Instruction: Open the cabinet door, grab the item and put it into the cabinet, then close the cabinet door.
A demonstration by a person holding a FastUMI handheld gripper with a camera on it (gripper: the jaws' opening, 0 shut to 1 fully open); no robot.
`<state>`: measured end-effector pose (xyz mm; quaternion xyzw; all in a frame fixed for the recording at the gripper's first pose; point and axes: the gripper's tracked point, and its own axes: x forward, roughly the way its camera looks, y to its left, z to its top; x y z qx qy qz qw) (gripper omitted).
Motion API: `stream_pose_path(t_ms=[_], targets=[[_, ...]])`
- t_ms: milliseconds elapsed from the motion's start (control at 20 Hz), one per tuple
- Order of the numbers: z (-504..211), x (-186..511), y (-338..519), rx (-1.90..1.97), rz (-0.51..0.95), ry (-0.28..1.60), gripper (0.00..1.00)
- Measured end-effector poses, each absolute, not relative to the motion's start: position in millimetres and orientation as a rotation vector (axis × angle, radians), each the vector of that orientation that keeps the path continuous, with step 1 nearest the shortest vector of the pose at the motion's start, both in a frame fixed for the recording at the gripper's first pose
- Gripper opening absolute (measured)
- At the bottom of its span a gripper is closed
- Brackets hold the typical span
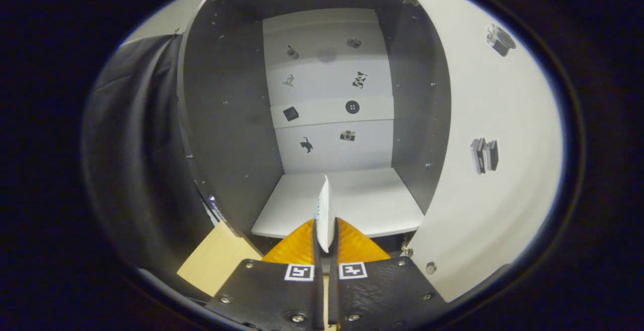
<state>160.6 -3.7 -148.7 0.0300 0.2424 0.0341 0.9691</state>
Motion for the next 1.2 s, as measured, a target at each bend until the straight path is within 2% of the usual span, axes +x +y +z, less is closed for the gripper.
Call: stream_pose_path(t_ms=[550, 1200], targets=[[-180, 221, -9, -0.018, 0.068, 0.589, 0.04], [-211, 245, -11, -0.073, 0.076, 0.736, 0.04]])
